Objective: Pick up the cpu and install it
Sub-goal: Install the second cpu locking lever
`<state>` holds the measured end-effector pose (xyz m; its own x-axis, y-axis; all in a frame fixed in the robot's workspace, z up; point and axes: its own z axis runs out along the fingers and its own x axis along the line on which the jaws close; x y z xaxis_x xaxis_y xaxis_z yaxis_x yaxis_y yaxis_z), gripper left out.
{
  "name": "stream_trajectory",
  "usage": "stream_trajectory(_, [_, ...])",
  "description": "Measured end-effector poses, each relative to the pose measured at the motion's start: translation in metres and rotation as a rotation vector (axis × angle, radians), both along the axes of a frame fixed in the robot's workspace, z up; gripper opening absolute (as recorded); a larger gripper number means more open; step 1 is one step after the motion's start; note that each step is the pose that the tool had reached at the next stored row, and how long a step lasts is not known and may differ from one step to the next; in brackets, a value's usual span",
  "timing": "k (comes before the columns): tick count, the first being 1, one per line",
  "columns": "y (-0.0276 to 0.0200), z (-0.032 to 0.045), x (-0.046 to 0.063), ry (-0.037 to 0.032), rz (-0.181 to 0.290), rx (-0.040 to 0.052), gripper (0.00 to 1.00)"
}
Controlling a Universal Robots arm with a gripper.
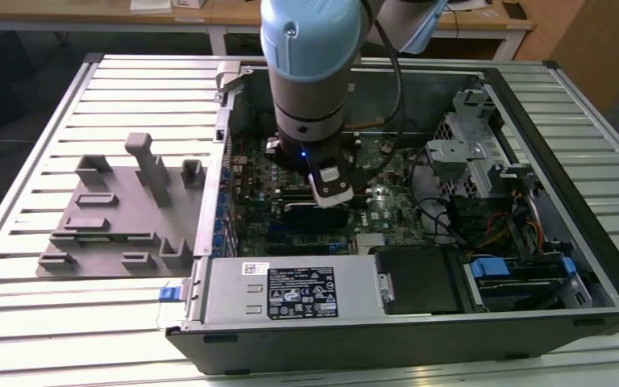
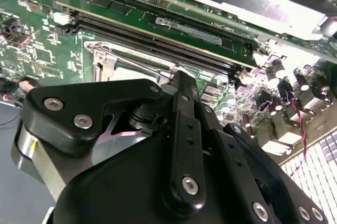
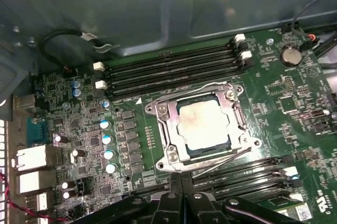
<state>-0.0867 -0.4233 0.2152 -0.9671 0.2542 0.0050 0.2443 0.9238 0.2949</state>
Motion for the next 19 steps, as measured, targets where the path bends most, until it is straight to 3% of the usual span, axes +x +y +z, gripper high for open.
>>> stream_trajectory(3, [0.0000, -0.0034, -0.001, 0.0000, 0.000, 0.0013, 0.11])
stream_trajectory(8, [0.0000, -0.0088, -0.005, -0.0002, 0.000, 0.0172, 0.11])
stream_trajectory(15, [0.0002, -0.0149, -0.006, -0.0001, 0.000, 0.0200, 0.11])
stream_trajectory(19, [0.0006, -0.0163, -0.006, 0.0000, 0.000, 0.0283, 0.11])
